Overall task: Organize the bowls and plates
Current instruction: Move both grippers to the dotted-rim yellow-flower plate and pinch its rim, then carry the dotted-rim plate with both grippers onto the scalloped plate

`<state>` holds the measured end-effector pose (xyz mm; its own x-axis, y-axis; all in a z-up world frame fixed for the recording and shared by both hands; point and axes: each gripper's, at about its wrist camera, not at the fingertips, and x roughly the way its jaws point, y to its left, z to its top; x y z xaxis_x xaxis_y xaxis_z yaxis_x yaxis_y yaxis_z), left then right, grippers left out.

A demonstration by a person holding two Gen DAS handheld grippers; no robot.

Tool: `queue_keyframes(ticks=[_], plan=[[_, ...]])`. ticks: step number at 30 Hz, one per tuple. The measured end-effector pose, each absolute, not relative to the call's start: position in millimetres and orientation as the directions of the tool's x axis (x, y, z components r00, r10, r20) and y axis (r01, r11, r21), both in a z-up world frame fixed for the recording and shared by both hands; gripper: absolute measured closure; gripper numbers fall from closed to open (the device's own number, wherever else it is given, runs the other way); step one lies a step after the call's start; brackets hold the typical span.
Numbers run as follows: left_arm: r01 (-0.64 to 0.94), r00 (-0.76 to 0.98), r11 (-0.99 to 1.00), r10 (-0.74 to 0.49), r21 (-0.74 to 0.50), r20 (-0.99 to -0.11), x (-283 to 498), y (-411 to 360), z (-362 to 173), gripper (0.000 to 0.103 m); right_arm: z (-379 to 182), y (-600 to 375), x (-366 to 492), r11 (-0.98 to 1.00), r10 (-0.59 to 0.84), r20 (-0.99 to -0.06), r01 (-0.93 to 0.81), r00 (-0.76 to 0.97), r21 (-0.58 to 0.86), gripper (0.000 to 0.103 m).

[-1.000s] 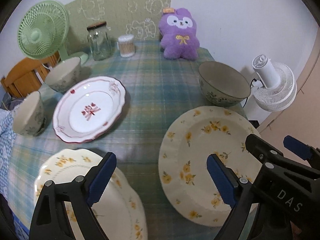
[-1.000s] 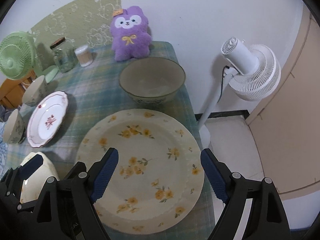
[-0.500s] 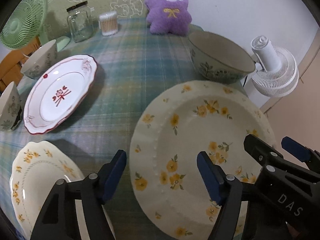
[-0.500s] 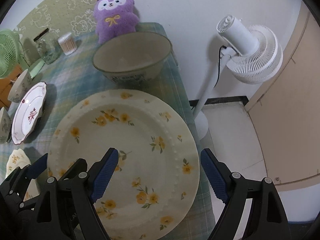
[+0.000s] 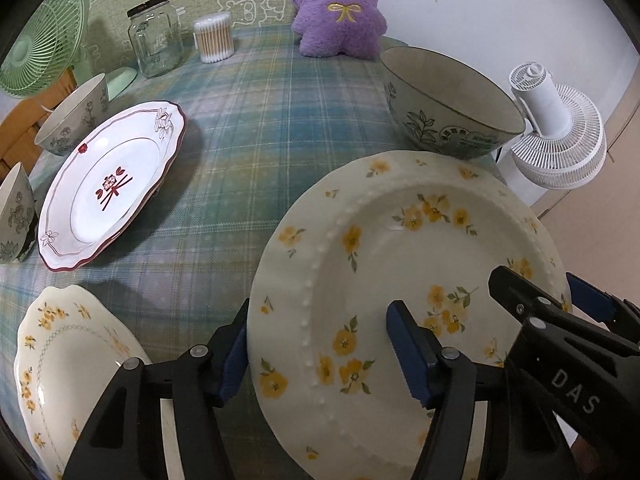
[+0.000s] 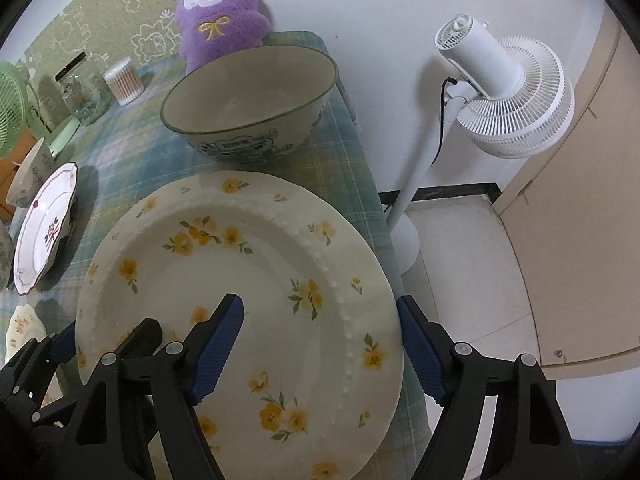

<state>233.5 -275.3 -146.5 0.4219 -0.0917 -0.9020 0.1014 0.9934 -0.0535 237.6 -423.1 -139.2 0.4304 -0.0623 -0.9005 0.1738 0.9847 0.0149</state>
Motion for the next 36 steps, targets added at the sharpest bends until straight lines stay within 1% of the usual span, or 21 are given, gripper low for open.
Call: queue_keyframes(ticks=[10,12,15,19,25,36], plan=[[0.100,0.447,0.995,-0.064,-0.021,-0.892,233.5,-278.9,-146.8,0.035,-148.5,-428.2,245.9,0.981,-0.074,-0.912,0.193,0.404,0.006,0.032],[0.092,0.452,0.996,-0.056,-0.016,-0.890,233.2,-279.6,-146.7,0.035,-147.7,-429.8,244.8,0.980,-0.075,-0.911,0.199,0.405,0.008,0.037],[0.077,0.443,0.997,-0.062,-0.031,-0.894,236.5,-277.4,-146.7,0.036,-146.3,-428.2,240.9,0.984,-0.078,-0.910,0.180,0.407,-0.003,0.040],[0.075,0.445,0.997,-0.058,-0.027,-0.894,237.5,-276.5,-145.2,0.038,-145.7,-430.2,234.5,0.982,-0.068,-0.918,0.191,0.391,0.009,0.042],[0.105,0.438,0.994,-0.065,-0.021,-0.897,232.1,-277.8,-143.8,0.038,-143.9,-431.0,226.3,0.982,-0.064,-0.923,0.189,0.379,0.010,0.043],[0.112,0.446,0.994,-0.064,-0.015,-0.893,218.7,-280.1,-132.2,0.040,-135.9,-429.7,211.4,0.981,-0.062,-0.927,0.195,0.371,0.013,0.046]])
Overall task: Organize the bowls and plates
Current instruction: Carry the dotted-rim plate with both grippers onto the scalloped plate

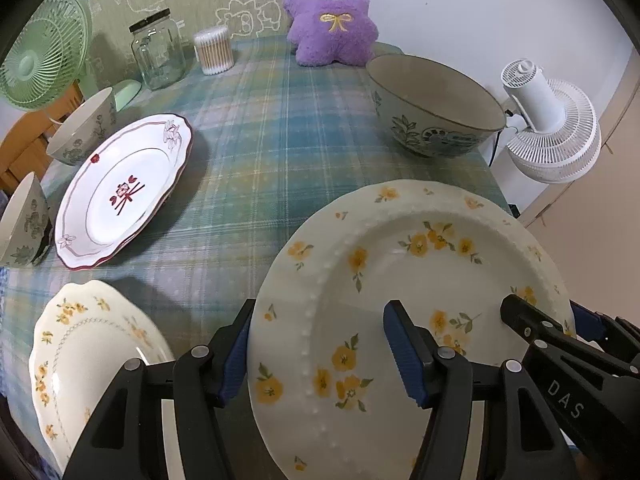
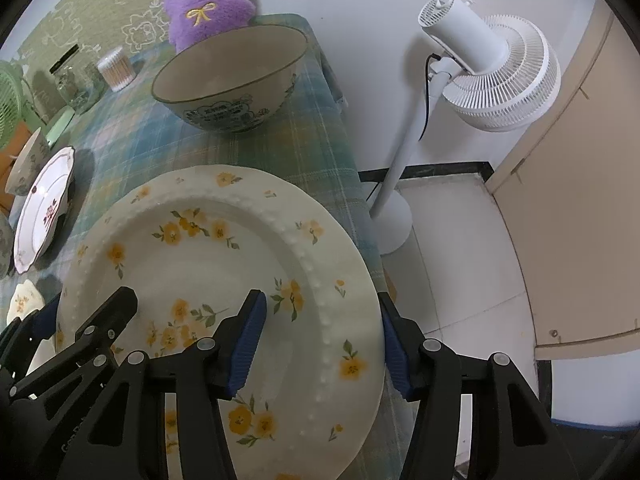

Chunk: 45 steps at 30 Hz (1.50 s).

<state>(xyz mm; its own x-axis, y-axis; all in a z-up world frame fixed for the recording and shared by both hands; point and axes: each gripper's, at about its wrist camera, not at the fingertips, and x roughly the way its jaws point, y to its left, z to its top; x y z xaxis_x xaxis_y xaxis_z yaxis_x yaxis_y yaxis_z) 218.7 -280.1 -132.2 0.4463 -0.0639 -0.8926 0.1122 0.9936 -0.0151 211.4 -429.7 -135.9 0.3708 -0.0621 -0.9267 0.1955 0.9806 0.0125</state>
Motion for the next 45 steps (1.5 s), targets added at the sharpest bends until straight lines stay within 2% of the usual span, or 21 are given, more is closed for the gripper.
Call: queue_keyframes(ticks=[25,45], plan=[[0.055,0.526,0.998,-0.029,0.001,-0.850,177.9,-238.9,-81.7,0.040,-86.4,-382.7,181.3,0.993,-0.029,-0.894,0.117,0.447,0.026,0.046],[-0.032,0.523,0.999,0.002,-0.017,-0.853,153.6,-146.8,-80.0,0.040,-85.0,-290.0,171.2,1.000,0.004,-0.901,0.023,0.433,0.016,0.046]])
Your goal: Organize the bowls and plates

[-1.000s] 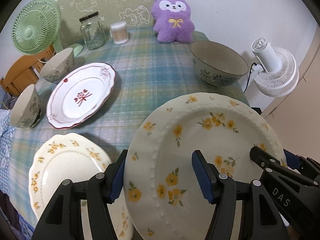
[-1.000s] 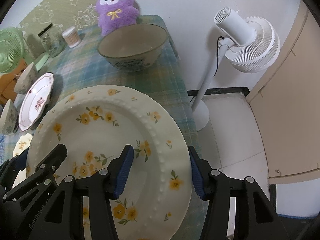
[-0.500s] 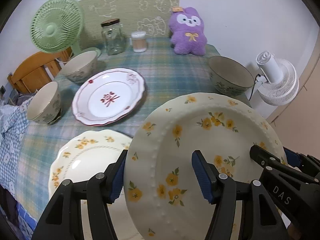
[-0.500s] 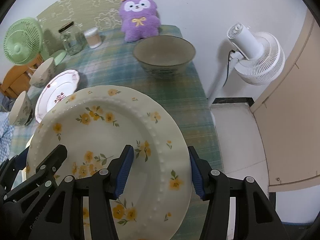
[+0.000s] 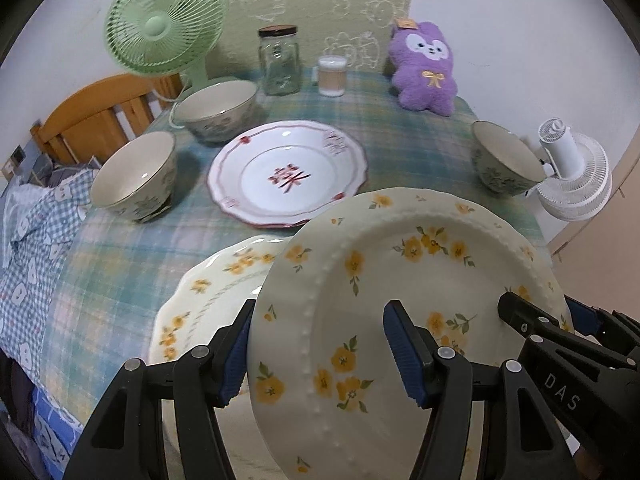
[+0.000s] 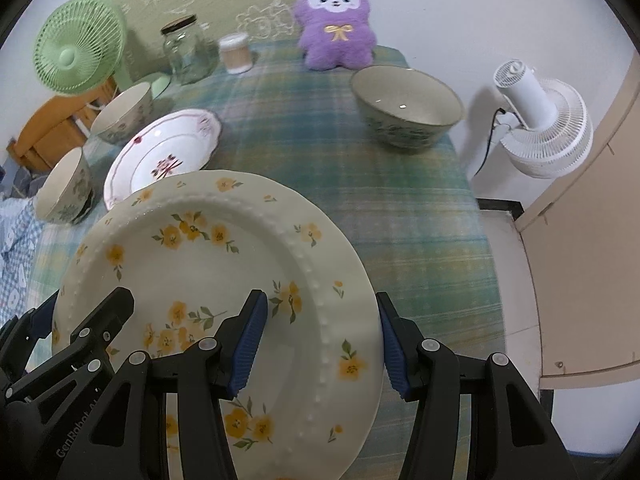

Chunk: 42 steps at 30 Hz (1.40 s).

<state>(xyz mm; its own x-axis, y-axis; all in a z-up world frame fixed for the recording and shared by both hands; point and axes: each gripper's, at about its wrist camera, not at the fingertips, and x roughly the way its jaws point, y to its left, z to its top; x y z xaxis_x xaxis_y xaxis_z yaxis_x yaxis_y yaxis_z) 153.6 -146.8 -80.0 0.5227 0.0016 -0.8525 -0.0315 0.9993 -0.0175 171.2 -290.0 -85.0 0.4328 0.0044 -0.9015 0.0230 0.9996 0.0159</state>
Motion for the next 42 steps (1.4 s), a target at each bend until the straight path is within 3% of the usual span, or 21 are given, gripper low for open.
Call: queue_keyframes(ticks=[16,42], plan=[[-0.050,0.441,0.998,-0.009,-0.034,-0.897,144.9,-93.0,-115.4,0.040,-113.3,-232.7,167.5,0.999,-0.032,-0.929,-0.017,0.368,-0.041,0.046],[-0.074,0.423,0.997,0.016,-0.017,-0.906,144.8,-81.2,-131.9,0.033,-121.5,-214.4,169.8,0.996,-0.071,-0.932,-0.025,0.356,-0.086,0.048]])
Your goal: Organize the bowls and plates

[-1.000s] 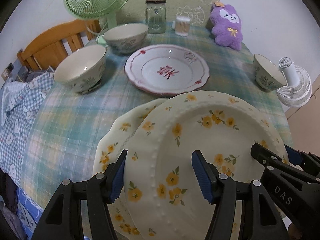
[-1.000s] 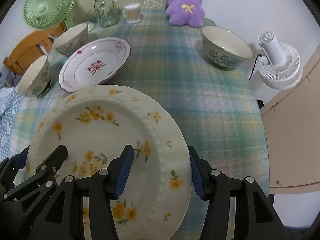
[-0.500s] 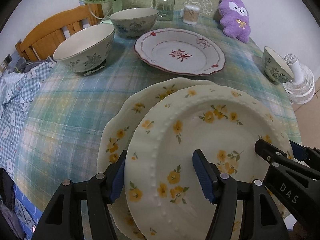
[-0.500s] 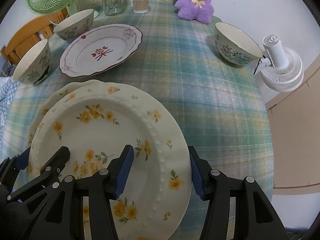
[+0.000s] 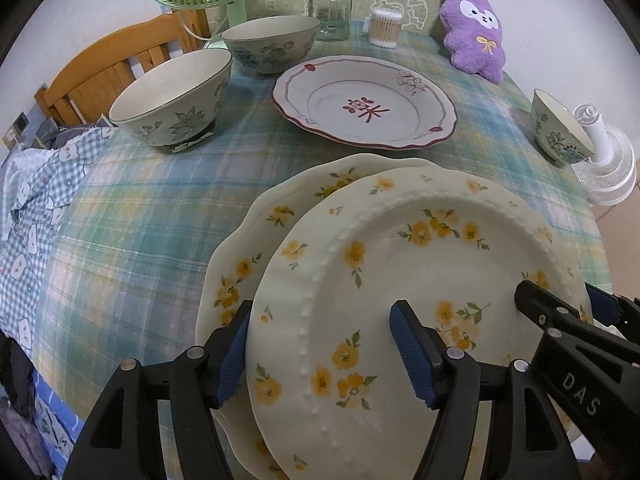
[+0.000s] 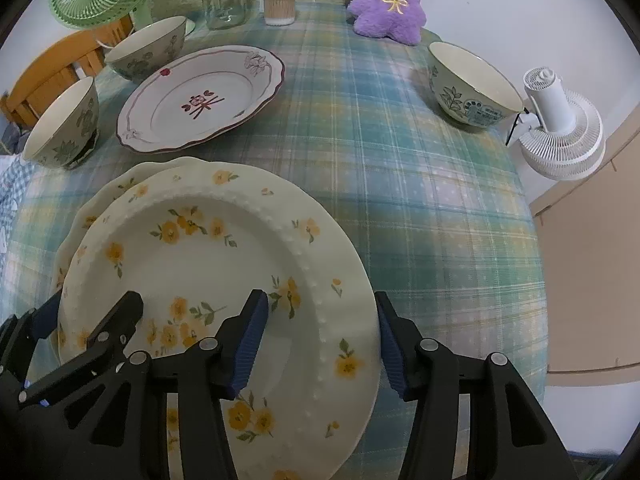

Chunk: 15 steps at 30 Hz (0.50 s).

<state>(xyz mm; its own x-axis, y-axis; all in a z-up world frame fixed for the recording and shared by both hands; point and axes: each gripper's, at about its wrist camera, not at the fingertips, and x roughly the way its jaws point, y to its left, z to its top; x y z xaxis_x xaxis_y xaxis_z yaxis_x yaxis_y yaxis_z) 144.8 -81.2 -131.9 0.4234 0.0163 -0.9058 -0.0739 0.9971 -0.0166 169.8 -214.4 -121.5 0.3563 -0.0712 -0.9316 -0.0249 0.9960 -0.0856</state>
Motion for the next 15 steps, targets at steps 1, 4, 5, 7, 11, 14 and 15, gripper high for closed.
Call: queue_keyframes(ticks=[1,4,5,7,11,14,15], plan=[[-0.080,0.422,0.997,0.019,-0.017,-0.906,145.0,-81.0,-131.8,0.033,-121.3,-214.9,169.2,0.996,-0.070,-0.932,-0.026,0.355,-0.085,0.049],[-0.081,0.413,0.997,0.037,0.004,-0.910,146.3,-83.7,-132.3,0.032,-119.4,-216.8,168.5,0.996,-0.066,-0.933,-0.031,0.354,-0.082,0.053],[-0.077,0.406,0.997,0.051,0.021,-0.912,146.8,-85.8,-132.7,0.031,-119.0,-216.8,168.1,0.996,-0.065,-0.933,-0.034,0.353,-0.082,0.053],[-0.079,0.395,0.996,0.075,0.047,-0.916,147.1,-88.8,-133.4,0.030,-118.7,-216.5,167.1,0.996,-0.062,-0.933,-0.042,0.355,-0.082,0.054],[-0.092,0.390,0.994,0.092,0.060,-0.916,147.9,-89.0,-133.3,0.029,-119.5,-215.5,167.6,0.995,-0.055,-0.933,-0.055,0.355,-0.080,0.054],[-0.086,0.386,0.989,0.141,0.116,-0.912,146.4,-93.2,-131.5,0.030,-121.2,-213.6,170.0,0.996,-0.038,-0.934,-0.067,0.354,-0.066,0.054],[-0.089,0.386,0.989,0.144,0.119,-0.911,145.6,-93.0,-131.1,0.029,-121.6,-213.6,171.0,0.996,-0.034,-0.934,-0.068,0.354,-0.062,0.054]])
